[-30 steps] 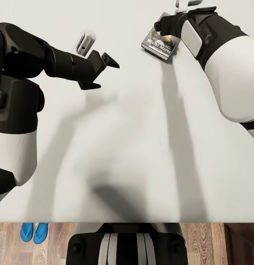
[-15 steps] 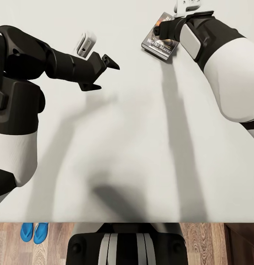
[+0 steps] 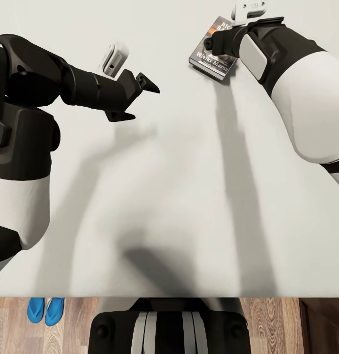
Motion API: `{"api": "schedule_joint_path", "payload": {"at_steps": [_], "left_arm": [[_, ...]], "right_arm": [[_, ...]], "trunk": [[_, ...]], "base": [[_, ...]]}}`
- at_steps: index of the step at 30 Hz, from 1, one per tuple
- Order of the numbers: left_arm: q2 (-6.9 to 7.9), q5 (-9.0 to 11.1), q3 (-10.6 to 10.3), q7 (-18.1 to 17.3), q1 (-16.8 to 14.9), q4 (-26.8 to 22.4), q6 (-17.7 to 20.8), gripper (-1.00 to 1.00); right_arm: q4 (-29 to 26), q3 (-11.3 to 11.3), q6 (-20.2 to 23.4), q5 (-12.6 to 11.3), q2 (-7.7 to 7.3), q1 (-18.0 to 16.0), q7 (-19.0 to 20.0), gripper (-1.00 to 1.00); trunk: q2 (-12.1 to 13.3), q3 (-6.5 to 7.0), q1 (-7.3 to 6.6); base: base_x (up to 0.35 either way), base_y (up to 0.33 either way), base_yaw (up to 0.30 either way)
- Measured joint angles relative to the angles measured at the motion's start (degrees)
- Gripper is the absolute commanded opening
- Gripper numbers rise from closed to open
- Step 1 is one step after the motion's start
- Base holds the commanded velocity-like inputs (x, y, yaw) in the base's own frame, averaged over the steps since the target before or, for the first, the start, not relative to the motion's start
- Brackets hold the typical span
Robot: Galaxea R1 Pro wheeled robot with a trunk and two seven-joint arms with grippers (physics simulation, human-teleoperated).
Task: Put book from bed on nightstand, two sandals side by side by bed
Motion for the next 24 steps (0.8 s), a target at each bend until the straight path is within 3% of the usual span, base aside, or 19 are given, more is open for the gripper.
{"api": "schedule_joint_path", "payload": {"at_steps": [24], "left_arm": [[0.0,0.0,-0.01,0.0,0.37,0.0,0.0,1.0]], "right_arm": [[1.51,0.05,0.16,-0.11,-0.78,0.08,-0.2,1.0]], "trunk": [[0.0,0.0,0.0]], "base": [[0.0,0.0,0.0]]}}
